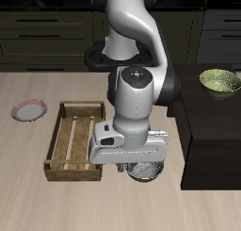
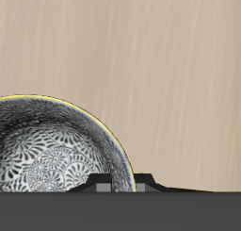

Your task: Place the black bowl and the blue bowl in the wooden tray

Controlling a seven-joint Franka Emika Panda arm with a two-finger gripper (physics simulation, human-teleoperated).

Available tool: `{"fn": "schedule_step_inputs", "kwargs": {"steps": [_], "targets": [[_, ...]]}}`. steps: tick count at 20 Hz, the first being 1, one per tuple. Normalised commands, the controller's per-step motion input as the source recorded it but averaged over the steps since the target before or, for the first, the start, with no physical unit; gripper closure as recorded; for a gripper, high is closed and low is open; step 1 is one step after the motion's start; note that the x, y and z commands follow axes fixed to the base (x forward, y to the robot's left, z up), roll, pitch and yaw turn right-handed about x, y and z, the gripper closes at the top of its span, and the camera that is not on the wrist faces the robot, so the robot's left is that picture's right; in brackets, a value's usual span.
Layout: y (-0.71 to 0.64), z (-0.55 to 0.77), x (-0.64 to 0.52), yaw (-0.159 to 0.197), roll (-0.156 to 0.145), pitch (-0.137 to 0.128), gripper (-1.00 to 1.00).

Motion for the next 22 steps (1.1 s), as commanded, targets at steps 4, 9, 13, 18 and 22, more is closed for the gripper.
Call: {"fn": "schedule_step_inputs", "kwargs": {"steps": [4, 9, 13, 18, 22], "targets": [[-0.18, 0.43, -0.31, -0.016, 0.004, -0.049, 1.00], [-0.12, 0.19, -0.21, -0.010, 0.013, -0.025, 1.00], [-0.25, 0.39, -0.35, 0.034, -0.014, -0.073, 1.00], [-0.25, 0.32, -0.27, 0.000, -0.015, -0.046, 1.00], [-0.35, 0.24, -0.29, -0.010, -0.021, -0.037, 1.00]]}}
